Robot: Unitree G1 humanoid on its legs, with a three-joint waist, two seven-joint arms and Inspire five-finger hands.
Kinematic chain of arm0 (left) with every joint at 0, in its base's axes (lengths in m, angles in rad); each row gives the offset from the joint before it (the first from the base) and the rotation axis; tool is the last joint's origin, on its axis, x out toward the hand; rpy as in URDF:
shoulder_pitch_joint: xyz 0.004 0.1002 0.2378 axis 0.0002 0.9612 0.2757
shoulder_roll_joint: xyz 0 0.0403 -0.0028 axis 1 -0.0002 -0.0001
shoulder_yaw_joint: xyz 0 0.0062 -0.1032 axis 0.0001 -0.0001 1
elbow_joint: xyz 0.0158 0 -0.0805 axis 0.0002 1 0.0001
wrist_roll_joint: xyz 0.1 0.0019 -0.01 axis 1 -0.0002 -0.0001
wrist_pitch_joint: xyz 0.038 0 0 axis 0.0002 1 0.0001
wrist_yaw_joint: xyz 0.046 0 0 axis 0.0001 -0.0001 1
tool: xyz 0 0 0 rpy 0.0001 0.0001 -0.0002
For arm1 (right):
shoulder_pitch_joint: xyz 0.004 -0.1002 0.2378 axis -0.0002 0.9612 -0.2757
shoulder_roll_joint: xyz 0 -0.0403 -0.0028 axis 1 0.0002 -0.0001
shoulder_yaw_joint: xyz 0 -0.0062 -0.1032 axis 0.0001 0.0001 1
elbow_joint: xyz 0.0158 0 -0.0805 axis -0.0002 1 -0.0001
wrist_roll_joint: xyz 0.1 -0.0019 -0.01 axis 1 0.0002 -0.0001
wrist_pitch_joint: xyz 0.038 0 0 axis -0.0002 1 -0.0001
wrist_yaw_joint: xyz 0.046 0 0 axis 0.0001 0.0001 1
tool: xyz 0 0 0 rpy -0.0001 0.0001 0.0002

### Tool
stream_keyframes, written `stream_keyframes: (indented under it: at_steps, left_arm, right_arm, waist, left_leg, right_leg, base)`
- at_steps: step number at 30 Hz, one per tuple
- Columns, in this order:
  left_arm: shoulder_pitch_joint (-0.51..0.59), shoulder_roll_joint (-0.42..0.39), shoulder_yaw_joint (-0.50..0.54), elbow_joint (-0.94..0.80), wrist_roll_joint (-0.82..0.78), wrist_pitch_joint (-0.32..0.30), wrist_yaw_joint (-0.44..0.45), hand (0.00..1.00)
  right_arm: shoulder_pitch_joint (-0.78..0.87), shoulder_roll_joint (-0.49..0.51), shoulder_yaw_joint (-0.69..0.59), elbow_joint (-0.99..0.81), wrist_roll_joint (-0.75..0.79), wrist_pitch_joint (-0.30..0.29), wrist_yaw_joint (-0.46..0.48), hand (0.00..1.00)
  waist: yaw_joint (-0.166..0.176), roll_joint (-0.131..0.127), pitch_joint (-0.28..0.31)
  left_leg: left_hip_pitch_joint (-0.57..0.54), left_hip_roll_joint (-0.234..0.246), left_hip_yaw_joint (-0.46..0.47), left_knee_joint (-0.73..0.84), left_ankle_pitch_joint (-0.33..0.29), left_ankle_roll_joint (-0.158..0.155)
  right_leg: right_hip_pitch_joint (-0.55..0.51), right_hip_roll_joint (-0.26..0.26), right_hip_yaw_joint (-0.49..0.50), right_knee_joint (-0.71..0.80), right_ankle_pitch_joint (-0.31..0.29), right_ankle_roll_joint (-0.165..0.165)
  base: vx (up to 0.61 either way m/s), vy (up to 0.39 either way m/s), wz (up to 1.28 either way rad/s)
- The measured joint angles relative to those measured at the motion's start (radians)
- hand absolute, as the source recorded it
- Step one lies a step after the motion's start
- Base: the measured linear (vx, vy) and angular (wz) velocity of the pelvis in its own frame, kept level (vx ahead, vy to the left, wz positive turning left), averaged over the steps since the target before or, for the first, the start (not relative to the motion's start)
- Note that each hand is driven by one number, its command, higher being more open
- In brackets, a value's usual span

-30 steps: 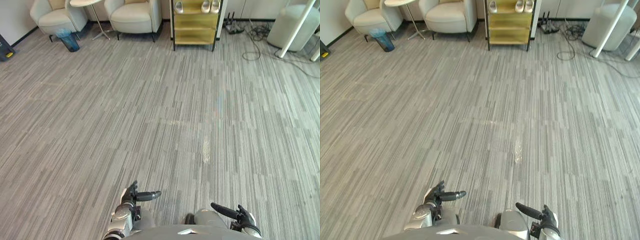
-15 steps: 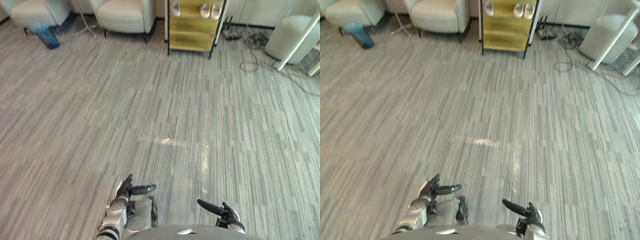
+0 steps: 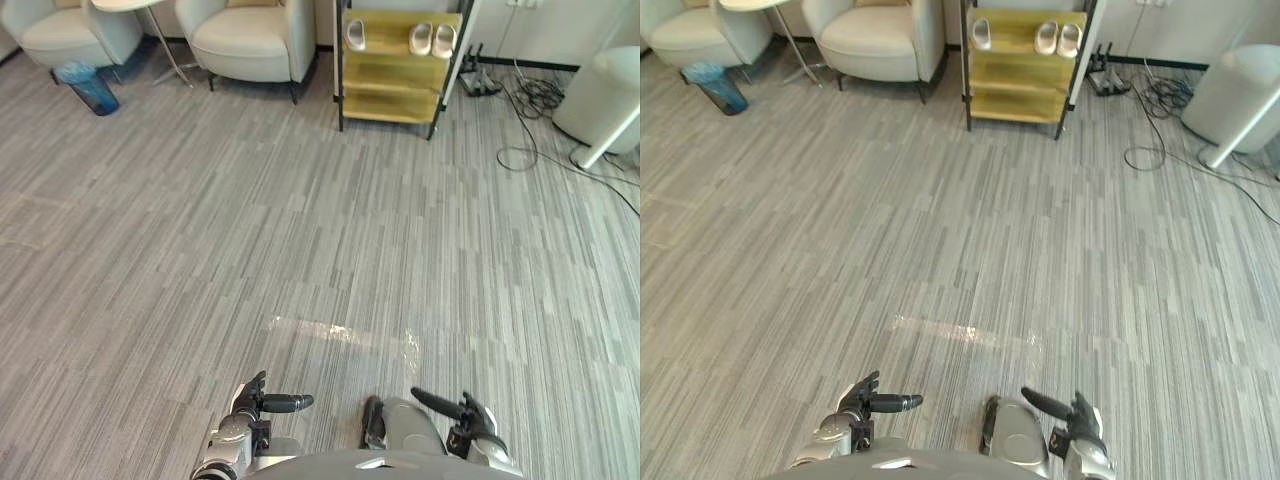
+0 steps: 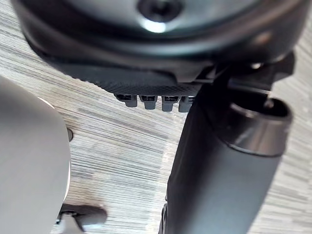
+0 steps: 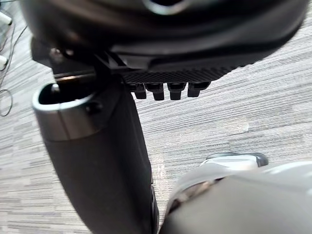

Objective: Pick up cushions and gather them together orderly.

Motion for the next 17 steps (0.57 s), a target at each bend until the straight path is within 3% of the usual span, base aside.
stream_keyframes:
  at_steps: [1,2,6,7,8,9,10,12,17]
  left_arm:
    - [0.001,-0.015,0.002,-0.023,0.000,0.001,-0.004,1.00]
    - [0.009,-0.018,0.000,-0.032,0.001,0.001,-0.008,1.00]
    - [0.005,-0.022,0.000,-0.036,0.000,-0.004,-0.007,1.00]
    - [0.007,-0.032,0.000,-0.032,-0.002,-0.005,-0.006,1.00]
    - [0.006,-0.027,-0.001,-0.029,-0.003,-0.005,-0.007,1.00]
    - [0.008,-0.018,-0.001,-0.022,-0.003,-0.005,-0.005,1.00]
    - [0.006,-0.006,-0.001,-0.012,-0.003,-0.005,-0.006,1.00]
    - [0.005,-0.005,-0.002,-0.009,-0.003,-0.004,-0.008,1.00]
    - [0.004,-0.001,-0.023,0.014,-0.002,-0.005,-0.013,1.00]
  right_arm:
    - [0.013,-0.010,-0.002,-0.012,0.006,-0.001,0.000,1.00]
    - [0.018,-0.012,-0.005,-0.015,0.010,0.000,-0.007,1.00]
    - [0.014,-0.012,-0.004,-0.019,0.015,-0.001,-0.009,1.00]
    - [0.012,-0.021,-0.005,-0.017,0.016,0.000,-0.007,1.00]
    - [0.008,-0.021,-0.004,-0.006,0.015,0.000,-0.006,1.00]
    - [0.001,-0.013,-0.005,0.001,0.015,0.002,-0.006,1.00]
    - [0.015,0.009,-0.005,0.000,0.013,0.002,-0.004,1.00]
    - [0.019,0.019,-0.005,0.001,0.012,0.002,-0.003,1.00]
    - [0.018,0.014,-0.014,0.009,0.011,0.001,0.001,1.00]
  waist:
    - [0.008,0.026,-0.003]
    - [0.010,0.031,-0.004]
    - [0.021,0.026,-0.003]
    - [0.024,0.039,-0.012]
    - [0.027,0.037,-0.017]
    - [0.024,0.020,-0.030]
    - [0.022,-0.016,-0.052]
    - [0.023,-0.035,-0.065]
    - [0.022,-0.027,-0.068]
  left_leg:
    - [-0.072,0.056,0.025,0.140,-0.034,0.012]
    - [-0.093,0.069,0.038,0.134,-0.062,0.022]
    - [-0.126,-0.006,-0.023,-0.106,-0.073,0.024]
    - [-0.118,-0.040,-0.085,-0.265,0.076,0.023]
    - [-0.109,-0.041,-0.080,-0.268,0.074,0.011]
    - [-0.082,-0.053,-0.064,-0.298,0.078,0.019]
    - [-0.053,-0.075,-0.039,-0.348,0.086,0.029]
    - [-0.028,-0.093,-0.021,-0.381,0.091,0.038]
    - [0.044,-0.123,-0.019,-0.471,0.114,0.047]
  right_leg:
    - [0.037,0.034,-0.003,-0.040,0.007,-0.005]
    - [0.064,0.043,-0.002,-0.058,0.009,-0.004]
    - [0.094,0.030,0.051,-0.088,0.012,0.010]
    - [0.093,0.042,0.085,-0.087,0.010,0.036]
    - [0.096,0.044,0.101,-0.089,0.007,0.043]
    - [0.100,0.032,0.118,-0.100,0.013,0.054]
    - [0.105,0.005,0.132,-0.121,0.011,0.064]
    - [0.110,-0.010,0.141,-0.126,0.012,0.072]
    - [0.158,-0.028,0.151,-0.167,0.016,0.079]
  base:
    - [0.10,-0.029,-0.05]
    - [0.18,0.014,-0.18]
    - [0.19,0.097,-0.45]
    - [0.17,0.134,-0.53]
    - [0.18,0.114,-0.58]
    - [0.25,0.103,-0.39]
    - [0.28,0.100,-0.27]
    - [0.22,0.097,-0.17]
    - [0.08,0.045,0.00]
